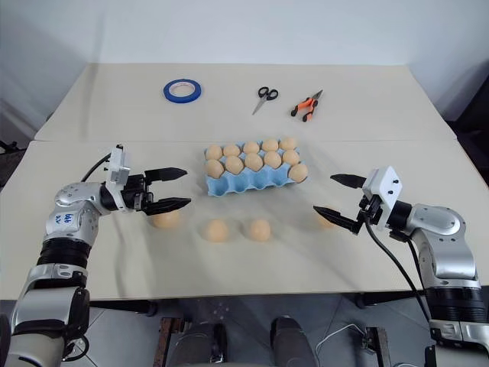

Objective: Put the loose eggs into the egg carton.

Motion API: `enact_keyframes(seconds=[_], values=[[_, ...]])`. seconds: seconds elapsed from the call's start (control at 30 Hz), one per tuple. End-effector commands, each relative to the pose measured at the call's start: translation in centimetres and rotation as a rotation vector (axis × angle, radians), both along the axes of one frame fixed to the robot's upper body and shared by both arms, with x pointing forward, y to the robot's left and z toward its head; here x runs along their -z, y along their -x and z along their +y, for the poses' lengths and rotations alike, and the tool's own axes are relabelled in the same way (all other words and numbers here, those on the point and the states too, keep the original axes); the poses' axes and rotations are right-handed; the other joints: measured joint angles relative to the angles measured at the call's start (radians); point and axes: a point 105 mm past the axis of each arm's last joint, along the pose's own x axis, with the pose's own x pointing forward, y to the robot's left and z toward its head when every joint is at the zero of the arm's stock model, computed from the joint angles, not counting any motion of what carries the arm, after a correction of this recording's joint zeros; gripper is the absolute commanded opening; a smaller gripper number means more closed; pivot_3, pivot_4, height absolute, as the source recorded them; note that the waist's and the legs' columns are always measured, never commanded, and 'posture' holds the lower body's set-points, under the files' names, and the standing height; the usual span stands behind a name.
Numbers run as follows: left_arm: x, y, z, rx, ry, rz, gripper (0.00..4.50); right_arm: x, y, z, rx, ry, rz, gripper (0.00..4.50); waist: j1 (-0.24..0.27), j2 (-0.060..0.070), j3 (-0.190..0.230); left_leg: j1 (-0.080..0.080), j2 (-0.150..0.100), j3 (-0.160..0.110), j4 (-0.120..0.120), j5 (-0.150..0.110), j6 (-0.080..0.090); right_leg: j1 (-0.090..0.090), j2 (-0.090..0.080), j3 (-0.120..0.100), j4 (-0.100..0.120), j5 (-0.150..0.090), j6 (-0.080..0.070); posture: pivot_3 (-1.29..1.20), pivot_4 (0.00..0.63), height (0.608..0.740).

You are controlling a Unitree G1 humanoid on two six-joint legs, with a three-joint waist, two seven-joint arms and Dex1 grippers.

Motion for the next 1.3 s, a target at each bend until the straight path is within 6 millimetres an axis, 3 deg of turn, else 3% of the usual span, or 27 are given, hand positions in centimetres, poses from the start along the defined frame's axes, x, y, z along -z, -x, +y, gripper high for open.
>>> enact_keyframes(seconds=[0.03,0.33,0.53,0.73,1.03,1.3], values=[[-1.1,0.0,0.4,-0.001,-0.006,-0.032,4.45,-1.4,0.2,0.0,0.001,-0.004,-0.057,4.5,0.0,0.0,0.0,0.0,0.0,0.0,0.0,0.0,0.0,0.0,0.0,0.0,0.0,0.0,0.0,0.0,0.15,0.74],[-1.2,0.4,0.3,0.016,0.033,0.06,4.45,-1.6,-0.4,-0.3,0.049,0.009,-0.056,4.5,0.0,0.0,0.0,0.0,0.0,0.0,0.0,0.0,0.0,0.0,0.0,0.0,0.0,0.0,0.0,0.0,0.15,0.74],[-1.2,0.8,0.1,0.029,0.019,0.015,4.45,-2.0,-1.1,-1.2,0.144,0.045,-0.021,4.5,0.0,0.0,0.0,0.0,0.0,0.0,0.0,0.0,0.0,0.0,-0.001,0.0,0.0,0.0,0.0,0.0,0.15,0.74],[-1.1,2.0,-0.4,0.097,0.032,-0.029,4.45,-3.0,0.4,-1.8,0.235,-0.038,-0.013,4.5,0.001,0.0,0.0,-0.001,0.001,-0.002,0.0,0.0,-0.001,0.0,-0.001,-0.001,-0.001,0.0,0.0,0.0,0.15,0.74],[-0.3,4.5,-1.6,0.228,0.017,-0.082,4.45,1.4,3.1,-0.5,0.412,-0.114,0.106,4.5,0.001,0.0,0.0,-0.001,0.0,-0.002,-0.001,-0.003,0.003,0.001,-0.001,0.0,-0.002,0.0,0.0,0.0,0.15,0.74],[-0.4,4.5,-2.7,0.259,0.047,-0.122,4.45,5.2,3.0,-0.1,0.491,-0.119,0.177,4.5,0.0,0.0,0.0,0.0,0.001,-0.002,-0.001,-0.003,0.004,0.001,-0.001,0.0,-0.001,0.001,-0.003,0.0,0.15,0.74]])
